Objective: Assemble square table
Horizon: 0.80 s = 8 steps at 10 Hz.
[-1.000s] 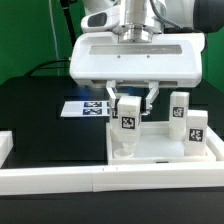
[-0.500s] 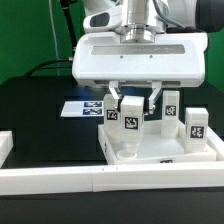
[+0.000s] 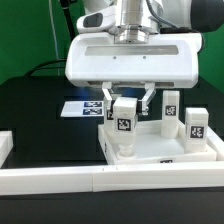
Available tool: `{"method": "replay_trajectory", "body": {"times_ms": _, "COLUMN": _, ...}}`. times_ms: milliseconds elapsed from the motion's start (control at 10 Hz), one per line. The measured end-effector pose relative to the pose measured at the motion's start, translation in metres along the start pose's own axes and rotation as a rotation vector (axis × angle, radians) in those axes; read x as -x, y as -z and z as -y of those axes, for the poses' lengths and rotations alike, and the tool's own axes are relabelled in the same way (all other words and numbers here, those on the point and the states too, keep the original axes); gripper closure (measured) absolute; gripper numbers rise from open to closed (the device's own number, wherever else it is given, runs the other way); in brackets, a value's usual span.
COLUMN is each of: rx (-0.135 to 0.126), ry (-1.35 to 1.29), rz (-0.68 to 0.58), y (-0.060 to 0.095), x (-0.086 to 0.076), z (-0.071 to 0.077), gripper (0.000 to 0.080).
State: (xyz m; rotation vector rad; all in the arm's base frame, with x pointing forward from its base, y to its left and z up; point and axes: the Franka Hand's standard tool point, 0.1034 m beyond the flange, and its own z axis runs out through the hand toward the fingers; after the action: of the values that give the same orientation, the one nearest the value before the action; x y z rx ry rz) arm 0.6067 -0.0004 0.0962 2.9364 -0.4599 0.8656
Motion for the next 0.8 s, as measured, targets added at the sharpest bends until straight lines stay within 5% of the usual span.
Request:
{"method": "replay_trajectory", "body": {"times_ms": 400, "rx": 0.004, "ry": 0.002, "rz": -0.002, "y": -0.001, "x": 0.001, "z": -0.001, "gripper": 0.0509}}
{"method": "replay_trajectory", "body": {"times_ms": 800, "rx": 0.035, "ry": 0.011, "rz": -0.043, "y": -0.012, "x": 0.004, "z": -0.002, "gripper": 0.0509}}
